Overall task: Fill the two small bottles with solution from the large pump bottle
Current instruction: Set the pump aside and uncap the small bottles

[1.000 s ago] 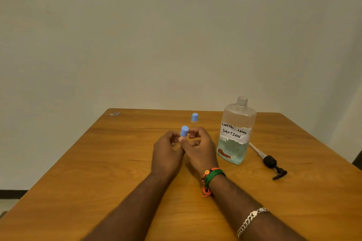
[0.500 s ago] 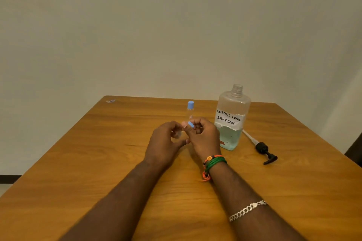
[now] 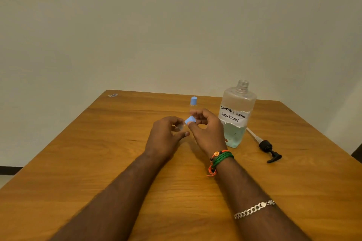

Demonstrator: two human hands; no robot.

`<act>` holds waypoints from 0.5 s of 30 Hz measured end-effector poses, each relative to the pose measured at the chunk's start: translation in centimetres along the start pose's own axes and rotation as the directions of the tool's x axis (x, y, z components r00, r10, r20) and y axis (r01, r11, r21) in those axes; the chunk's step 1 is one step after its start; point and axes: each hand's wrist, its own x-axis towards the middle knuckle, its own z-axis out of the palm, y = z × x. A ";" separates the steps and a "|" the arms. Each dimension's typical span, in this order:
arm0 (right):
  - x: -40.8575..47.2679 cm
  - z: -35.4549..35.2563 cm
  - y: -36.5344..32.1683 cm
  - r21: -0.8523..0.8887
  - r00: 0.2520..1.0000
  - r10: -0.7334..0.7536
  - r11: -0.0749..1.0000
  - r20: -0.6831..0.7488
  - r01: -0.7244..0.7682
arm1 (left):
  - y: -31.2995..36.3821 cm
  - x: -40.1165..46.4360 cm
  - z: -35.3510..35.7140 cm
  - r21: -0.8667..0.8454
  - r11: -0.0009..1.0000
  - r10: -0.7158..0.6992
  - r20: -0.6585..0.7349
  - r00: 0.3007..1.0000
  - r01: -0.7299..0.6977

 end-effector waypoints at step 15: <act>-0.2 0.2 0.0 -0.101 0.998 -0.055 0.993 0.043 0.059 | -0.2 -0.1 -0.3 0.018 1.000 0.021 -0.019 1.000 -0.021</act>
